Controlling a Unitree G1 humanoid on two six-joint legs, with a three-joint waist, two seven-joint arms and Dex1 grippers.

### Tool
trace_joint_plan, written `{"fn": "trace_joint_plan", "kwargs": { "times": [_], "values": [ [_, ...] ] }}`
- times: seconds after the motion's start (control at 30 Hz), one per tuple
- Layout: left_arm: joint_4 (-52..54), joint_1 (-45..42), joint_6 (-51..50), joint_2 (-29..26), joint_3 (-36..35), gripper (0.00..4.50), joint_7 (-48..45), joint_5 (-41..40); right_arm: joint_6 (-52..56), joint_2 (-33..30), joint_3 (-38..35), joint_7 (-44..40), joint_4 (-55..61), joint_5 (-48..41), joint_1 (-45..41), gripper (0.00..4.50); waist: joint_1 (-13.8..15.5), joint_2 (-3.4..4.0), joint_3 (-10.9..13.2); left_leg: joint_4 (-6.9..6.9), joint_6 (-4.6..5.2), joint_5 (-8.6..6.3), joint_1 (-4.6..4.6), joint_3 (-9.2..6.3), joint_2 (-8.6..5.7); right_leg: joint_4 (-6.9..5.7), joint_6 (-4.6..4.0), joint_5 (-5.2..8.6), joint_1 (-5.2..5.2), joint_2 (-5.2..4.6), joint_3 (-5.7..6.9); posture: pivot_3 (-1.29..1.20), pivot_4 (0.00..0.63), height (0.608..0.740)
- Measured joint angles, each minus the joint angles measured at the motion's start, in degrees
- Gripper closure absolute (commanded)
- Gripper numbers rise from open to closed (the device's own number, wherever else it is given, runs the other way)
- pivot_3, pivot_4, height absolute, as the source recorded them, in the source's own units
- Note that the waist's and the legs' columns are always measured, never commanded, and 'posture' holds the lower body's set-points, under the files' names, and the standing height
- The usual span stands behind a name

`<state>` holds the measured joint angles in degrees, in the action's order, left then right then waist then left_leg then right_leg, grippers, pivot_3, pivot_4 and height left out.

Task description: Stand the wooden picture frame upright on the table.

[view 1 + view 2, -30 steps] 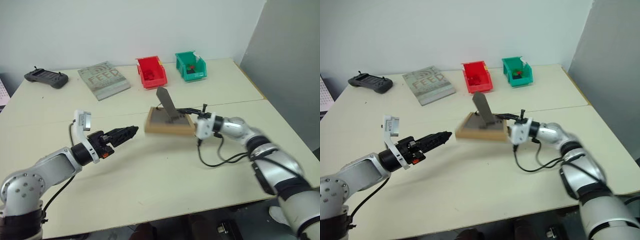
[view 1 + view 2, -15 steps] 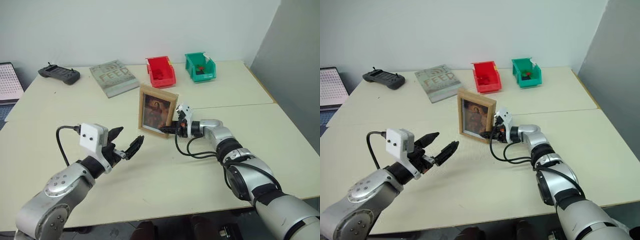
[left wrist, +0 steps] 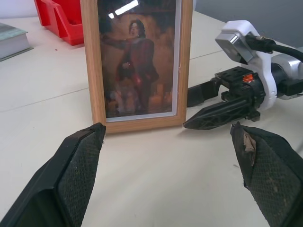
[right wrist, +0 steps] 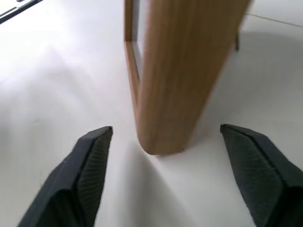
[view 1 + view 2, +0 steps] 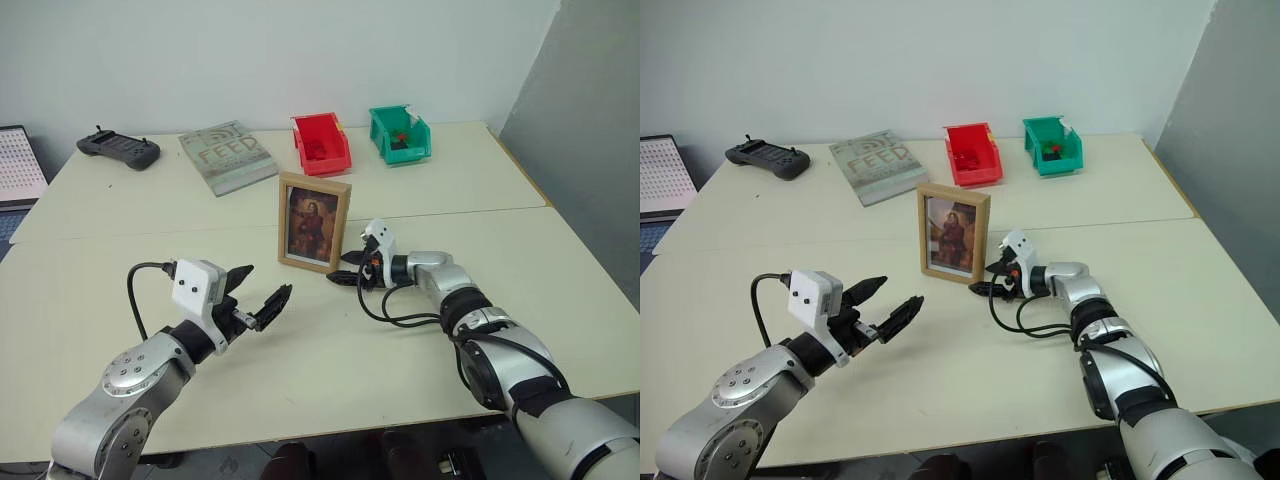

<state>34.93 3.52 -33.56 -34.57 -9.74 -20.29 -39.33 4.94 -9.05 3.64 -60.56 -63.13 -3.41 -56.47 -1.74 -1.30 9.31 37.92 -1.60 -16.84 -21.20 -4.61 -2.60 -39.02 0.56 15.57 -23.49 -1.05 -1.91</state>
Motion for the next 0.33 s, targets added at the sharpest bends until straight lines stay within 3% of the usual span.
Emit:
{"fn": "trace_joint_plan", "kwargs": {
  "times": [0.2, 0.33],
  "values": [
    [-6.2, -2.8, -3.8, -6.8, -6.6, 0.0, -6.4, -3.3, 5.1, -11.2, 0.9, -4.9, 17.9, -0.1, 9.8, 0.09, 0.0, 0.02, 0.0, 0.0, 0.04, -0.02, -0.03, -0.01, 0.01, 0.02, 0.01, 0.01, -0.01, -0.01, 0.03, 0.0, 0.15, 0.74],
    [-13.9, -7.1, -9.3, -14.8, -11.4, 0.0, -14.2, -8.0, 23.4, -19.4, 0.6, -10.9, 43.0, -7.7, 14.7, 0.09, -0.5, 0.1, 0.1, 0.0, 0.06, -0.04, -0.2, -0.06, 0.1, -0.02, 0.01, 0.01, -0.21, 0.03, 0.11, 0.0, 0.15, 0.74]
  ]
}}
